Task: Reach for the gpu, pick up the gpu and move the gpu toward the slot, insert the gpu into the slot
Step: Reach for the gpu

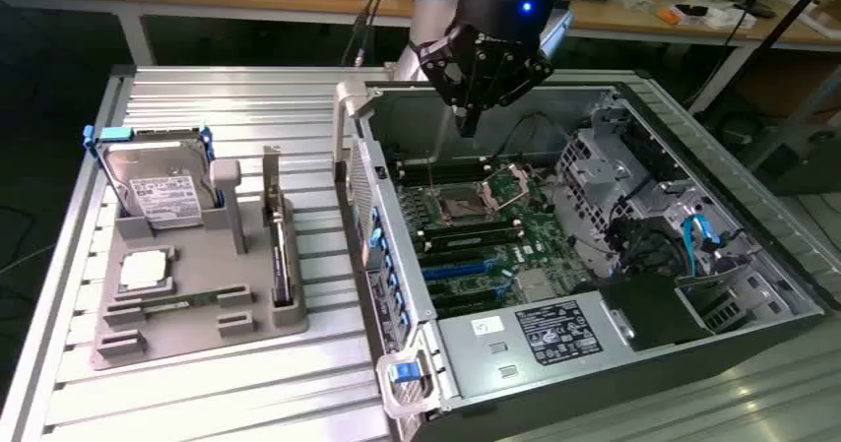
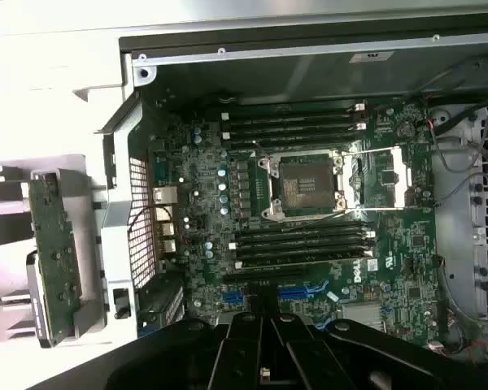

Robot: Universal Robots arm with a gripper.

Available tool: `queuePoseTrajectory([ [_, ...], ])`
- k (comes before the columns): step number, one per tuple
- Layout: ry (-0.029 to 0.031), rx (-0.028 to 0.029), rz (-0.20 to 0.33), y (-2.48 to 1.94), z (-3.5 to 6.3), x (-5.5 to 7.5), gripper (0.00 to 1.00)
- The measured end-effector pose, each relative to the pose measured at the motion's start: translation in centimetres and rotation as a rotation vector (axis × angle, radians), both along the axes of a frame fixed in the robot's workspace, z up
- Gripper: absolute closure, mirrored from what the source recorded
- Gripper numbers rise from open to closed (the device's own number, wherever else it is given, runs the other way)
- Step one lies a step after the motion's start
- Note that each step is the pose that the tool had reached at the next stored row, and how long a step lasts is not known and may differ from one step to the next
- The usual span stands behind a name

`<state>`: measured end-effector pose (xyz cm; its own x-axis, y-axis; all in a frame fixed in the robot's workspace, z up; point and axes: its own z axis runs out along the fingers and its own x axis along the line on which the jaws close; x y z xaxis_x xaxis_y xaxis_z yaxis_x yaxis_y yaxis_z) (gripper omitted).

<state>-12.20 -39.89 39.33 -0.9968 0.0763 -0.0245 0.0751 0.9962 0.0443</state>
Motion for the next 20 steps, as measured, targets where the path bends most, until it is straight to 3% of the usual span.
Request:
queuePoseTrajectory([
  [20,-0.0005,0.0001,-0.002,0.0,0.0,-7.4,0.89],
])
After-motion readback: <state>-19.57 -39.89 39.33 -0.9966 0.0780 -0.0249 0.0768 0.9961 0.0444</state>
